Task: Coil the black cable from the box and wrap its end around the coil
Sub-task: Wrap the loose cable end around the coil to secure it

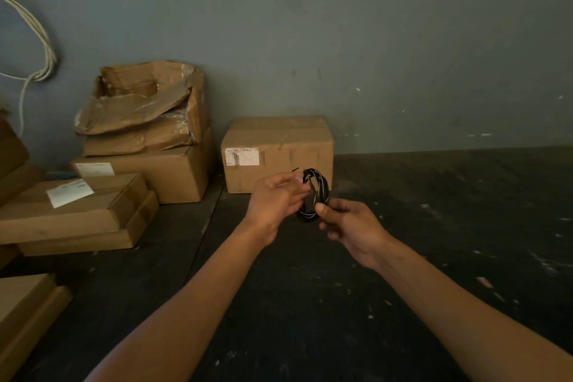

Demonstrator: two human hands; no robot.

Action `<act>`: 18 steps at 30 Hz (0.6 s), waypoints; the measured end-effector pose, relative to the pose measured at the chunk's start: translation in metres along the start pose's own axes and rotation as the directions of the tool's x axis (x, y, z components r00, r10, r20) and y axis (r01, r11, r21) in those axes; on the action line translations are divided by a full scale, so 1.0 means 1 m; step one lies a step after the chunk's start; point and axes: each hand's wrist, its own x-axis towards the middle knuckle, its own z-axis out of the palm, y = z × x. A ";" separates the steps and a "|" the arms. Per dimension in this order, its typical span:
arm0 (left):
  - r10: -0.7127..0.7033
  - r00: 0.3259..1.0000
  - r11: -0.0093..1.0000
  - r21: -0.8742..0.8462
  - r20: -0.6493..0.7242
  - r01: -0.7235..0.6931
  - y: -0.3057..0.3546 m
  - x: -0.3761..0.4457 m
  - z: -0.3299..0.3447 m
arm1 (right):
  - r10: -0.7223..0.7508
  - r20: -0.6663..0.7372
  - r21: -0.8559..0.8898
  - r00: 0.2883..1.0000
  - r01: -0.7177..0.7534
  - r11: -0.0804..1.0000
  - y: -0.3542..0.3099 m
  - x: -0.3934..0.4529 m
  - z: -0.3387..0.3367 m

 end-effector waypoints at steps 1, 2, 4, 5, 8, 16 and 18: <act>0.119 0.992 0.987 0.109 -0.044 -0.114 -0.006 -0.002 -0.001 | 0.033 -0.011 0.045 0.999 -0.032 0.998 0.000 0.000 -0.001; 0.258 0.965 0.945 0.225 -0.058 -0.239 -0.013 -0.004 -0.003 | 0.066 -0.018 0.089 0.998 -0.064 0.994 0.000 -0.001 -0.001; 0.474 0.879 0.780 0.441 0.047 -0.444 -0.031 -0.008 -0.009 | 0.137 -0.017 0.177 0.990 -0.132 0.975 -0.001 -0.002 -0.004; 0.526 0.837 0.676 0.523 0.151 -0.519 -0.039 -0.010 -0.011 | 0.175 -0.011 0.224 0.985 -0.168 0.960 -0.002 -0.002 -0.006; 0.558 0.739 0.433 0.627 0.377 -0.647 -0.063 -0.013 -0.018 | 0.279 0.013 0.340 0.960 -0.267 0.902 0.001 -0.005 -0.009; 0.638 0.612 0.273 0.606 0.467 -0.747 -0.091 -0.016 -0.025 | 0.414 0.086 0.440 0.906 -0.408 0.800 0.023 -0.015 -0.010; 0.646 0.599 0.299 0.566 0.473 -0.768 -0.094 -0.019 -0.025 | 0.435 0.083 0.451 0.897 -0.423 0.786 0.029 -0.017 -0.012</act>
